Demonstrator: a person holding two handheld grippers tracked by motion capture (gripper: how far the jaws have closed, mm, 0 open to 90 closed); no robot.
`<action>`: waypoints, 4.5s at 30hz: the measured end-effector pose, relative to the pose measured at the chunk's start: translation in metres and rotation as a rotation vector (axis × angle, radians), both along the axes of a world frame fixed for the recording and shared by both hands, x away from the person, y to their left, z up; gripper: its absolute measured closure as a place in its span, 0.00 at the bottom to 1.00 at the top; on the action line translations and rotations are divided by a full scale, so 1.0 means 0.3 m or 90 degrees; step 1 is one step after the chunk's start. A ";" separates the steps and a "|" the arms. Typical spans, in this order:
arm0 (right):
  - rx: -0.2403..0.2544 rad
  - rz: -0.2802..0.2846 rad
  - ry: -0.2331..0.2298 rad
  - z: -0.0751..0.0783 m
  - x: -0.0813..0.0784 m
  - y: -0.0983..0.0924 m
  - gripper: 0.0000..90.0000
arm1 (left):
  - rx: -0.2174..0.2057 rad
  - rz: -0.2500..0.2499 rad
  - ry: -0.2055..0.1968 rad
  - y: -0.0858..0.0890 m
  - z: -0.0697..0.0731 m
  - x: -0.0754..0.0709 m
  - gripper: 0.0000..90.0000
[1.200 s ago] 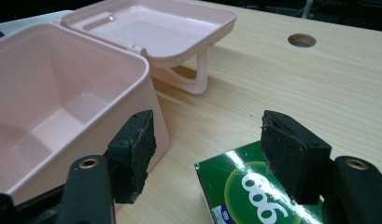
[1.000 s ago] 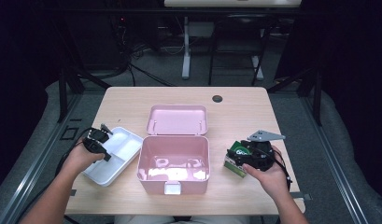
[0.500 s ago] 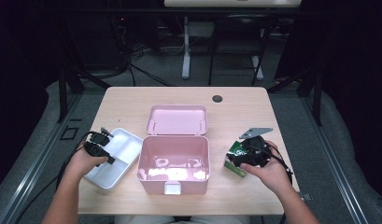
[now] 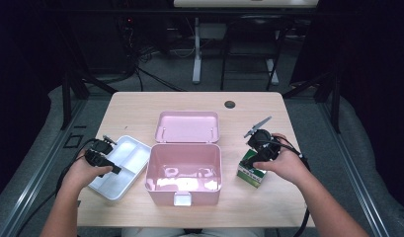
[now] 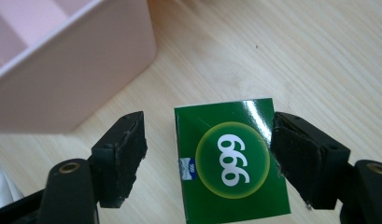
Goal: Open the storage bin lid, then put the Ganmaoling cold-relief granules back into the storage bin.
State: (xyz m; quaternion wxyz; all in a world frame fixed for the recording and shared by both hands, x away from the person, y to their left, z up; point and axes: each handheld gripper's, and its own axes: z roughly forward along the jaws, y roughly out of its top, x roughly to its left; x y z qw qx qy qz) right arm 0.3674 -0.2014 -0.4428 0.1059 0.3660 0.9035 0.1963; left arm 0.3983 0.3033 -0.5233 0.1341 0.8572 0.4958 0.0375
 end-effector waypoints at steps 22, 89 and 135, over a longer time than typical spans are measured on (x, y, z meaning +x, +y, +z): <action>-0.153 0.085 0.101 -0.029 0.110 0.037 0.08 | -0.015 0.010 -0.031 0.000 0.040 -0.014 0.45; -0.125 0.061 0.232 -0.184 0.178 -0.016 0.16 | -0.036 -0.006 -0.018 0.004 0.036 -0.015 0.45; -0.152 0.075 0.209 -0.072 0.163 -0.019 0.18 | -0.041 0.000 -0.016 0.007 0.034 -0.015 0.45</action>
